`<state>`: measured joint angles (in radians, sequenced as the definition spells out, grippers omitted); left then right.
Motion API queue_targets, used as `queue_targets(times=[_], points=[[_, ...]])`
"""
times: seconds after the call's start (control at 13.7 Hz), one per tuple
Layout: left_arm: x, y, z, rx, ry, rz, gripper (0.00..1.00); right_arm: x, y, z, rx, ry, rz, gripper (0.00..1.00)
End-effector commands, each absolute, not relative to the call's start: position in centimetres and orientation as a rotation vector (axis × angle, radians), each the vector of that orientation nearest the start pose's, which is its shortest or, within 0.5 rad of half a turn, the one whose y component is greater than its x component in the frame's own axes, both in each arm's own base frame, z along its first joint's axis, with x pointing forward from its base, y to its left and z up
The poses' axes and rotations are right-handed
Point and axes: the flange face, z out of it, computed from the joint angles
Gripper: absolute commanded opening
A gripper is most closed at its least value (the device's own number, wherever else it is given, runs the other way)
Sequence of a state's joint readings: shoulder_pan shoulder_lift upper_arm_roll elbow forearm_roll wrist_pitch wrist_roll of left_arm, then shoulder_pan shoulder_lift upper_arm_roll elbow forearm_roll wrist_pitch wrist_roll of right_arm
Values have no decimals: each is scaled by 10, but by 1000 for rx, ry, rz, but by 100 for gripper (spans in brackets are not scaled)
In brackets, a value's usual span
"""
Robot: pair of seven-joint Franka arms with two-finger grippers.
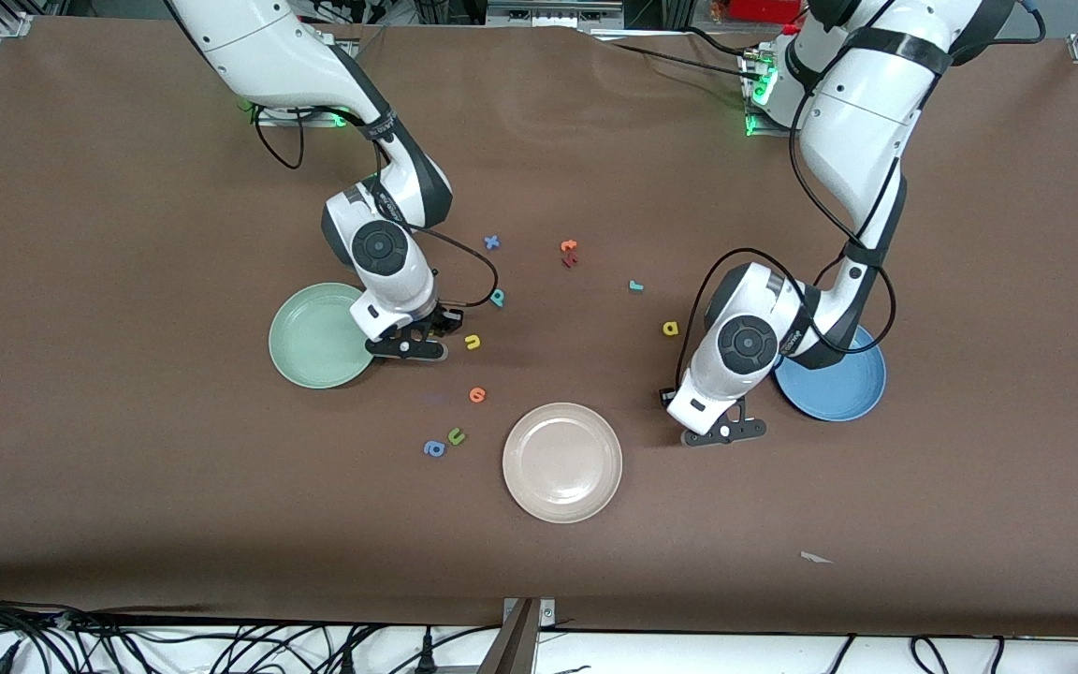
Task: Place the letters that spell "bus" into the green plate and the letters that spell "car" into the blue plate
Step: 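Grasp the yellow s and release it over the green plate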
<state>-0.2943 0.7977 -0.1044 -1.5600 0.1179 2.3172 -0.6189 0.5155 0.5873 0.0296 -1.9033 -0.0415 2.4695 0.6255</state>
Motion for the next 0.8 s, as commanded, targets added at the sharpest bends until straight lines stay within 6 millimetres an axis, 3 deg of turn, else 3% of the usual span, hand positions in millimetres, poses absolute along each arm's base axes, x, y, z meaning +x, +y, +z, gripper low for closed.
queue_targets(times=[0.0,0.15,0.29,0.51,0.58,0.73], points=[[640,-264,169,-3078,-228,69,38,556,295,228,-3212,0,44,16],[639,-264,167,-3078,-227,74,37,573,256,256,-3238,-36,46,16],[638,-264,166,-3076,-226,79,35,578,224,261,-3263,-94,120,17],[637,-263,165,-3076,-226,81,31,562,203,228,-3283,-70,207,19],[638,-262,165,-3075,-225,80,30,557,206,217,-3284,-65,202,36],[638,-262,165,-3075,-224,80,27,556,202,208,-3289,-53,218,100]])
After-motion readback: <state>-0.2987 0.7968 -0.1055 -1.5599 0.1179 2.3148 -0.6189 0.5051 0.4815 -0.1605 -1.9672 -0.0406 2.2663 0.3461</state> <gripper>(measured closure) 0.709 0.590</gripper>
